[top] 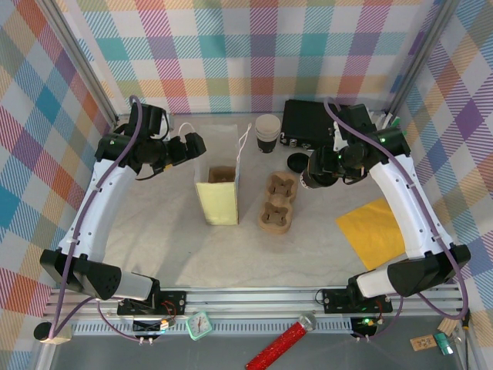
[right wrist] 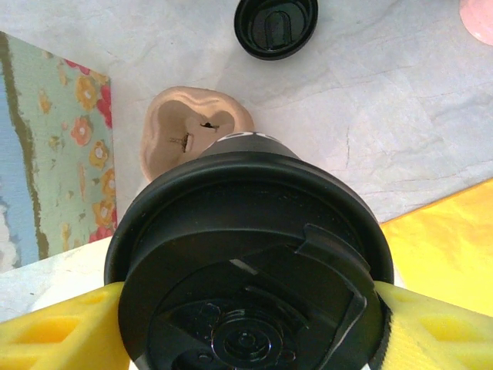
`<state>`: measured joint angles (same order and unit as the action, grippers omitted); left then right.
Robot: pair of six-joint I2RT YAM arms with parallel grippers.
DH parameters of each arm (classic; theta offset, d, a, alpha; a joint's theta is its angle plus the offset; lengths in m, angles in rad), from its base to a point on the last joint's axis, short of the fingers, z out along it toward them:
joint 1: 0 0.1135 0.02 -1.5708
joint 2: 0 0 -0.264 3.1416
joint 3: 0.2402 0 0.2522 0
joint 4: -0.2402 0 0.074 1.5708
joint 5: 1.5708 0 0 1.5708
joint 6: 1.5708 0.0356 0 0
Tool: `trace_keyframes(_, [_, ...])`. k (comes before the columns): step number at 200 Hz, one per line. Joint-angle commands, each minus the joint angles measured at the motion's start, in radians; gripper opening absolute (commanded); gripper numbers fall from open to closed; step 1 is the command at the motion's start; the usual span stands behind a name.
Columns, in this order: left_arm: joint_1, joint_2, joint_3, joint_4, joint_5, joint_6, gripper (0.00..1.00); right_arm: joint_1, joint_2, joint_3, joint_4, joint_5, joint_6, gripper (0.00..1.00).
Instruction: Pack the takeout coffee
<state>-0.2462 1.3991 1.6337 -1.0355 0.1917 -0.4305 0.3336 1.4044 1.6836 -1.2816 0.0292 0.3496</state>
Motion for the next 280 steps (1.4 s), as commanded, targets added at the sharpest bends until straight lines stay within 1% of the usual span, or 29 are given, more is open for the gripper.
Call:
trace_keyframes(1, [0.01,-0.009,0.023,0.022,0.017,-0.008,1.0,0.005,-0.014,0.08,-0.002,-0.046,-0.014,0.69])
trace_keyframes(44, [0.01,0.004,0.036,0.03,0.03,-0.01,1.0,0.029,0.045,0.244,-0.013,-0.086,-0.01,0.69])
trace_keyframes(76, [0.01,0.005,0.028,0.043,0.035,-0.015,1.0,0.072,0.11,0.374,-0.005,-0.093,0.006,0.69])
trace_keyframes(100, [0.01,0.006,0.025,0.044,0.027,-0.011,0.98,0.112,0.172,0.482,-0.009,-0.098,0.011,0.69])
trace_keyframes(127, [0.01,0.017,0.051,0.046,0.009,0.011,0.92,0.15,0.221,0.573,-0.004,-0.099,0.014,0.69])
trace_keyframes(146, [0.01,0.042,0.093,0.039,-0.024,0.038,0.84,0.162,0.231,0.587,0.009,-0.107,0.021,0.69])
trace_keyframes(158, [0.01,0.059,0.115,0.041,-0.049,0.061,0.82,0.167,0.231,0.585,0.016,-0.112,0.024,0.69])
trace_keyframes(180, [0.01,0.102,0.157,0.049,-0.088,0.097,0.68,0.173,0.225,0.585,0.021,-0.115,0.028,0.69])
trace_keyframes(202, [0.011,0.146,0.213,0.045,-0.113,0.123,0.49,0.177,0.219,0.584,0.021,-0.115,0.027,0.69])
trace_keyframes(207, [0.01,0.152,0.223,0.045,-0.118,0.126,0.42,0.177,0.218,0.582,0.021,-0.114,0.025,0.69])
trace_keyframes(218, [0.01,0.159,0.24,0.05,-0.108,0.125,0.23,0.177,0.215,0.578,0.016,-0.109,0.025,0.69])
trace_keyframes(231, [0.008,0.157,0.244,0.069,-0.076,0.112,0.09,0.177,0.21,0.567,0.019,-0.113,0.025,0.68])
trace_keyframes(237, [0.002,0.154,0.24,0.079,-0.064,0.106,0.06,0.177,0.206,0.561,0.024,-0.114,0.028,0.68])
trace_keyframes(251, [-0.021,0.144,0.235,0.094,-0.064,0.101,0.06,0.177,0.196,0.554,0.031,-0.106,0.028,0.68])
trace_keyframes(280, [-0.066,0.127,0.225,0.125,-0.06,0.088,0.01,0.177,0.178,0.556,0.046,-0.101,0.025,0.68])
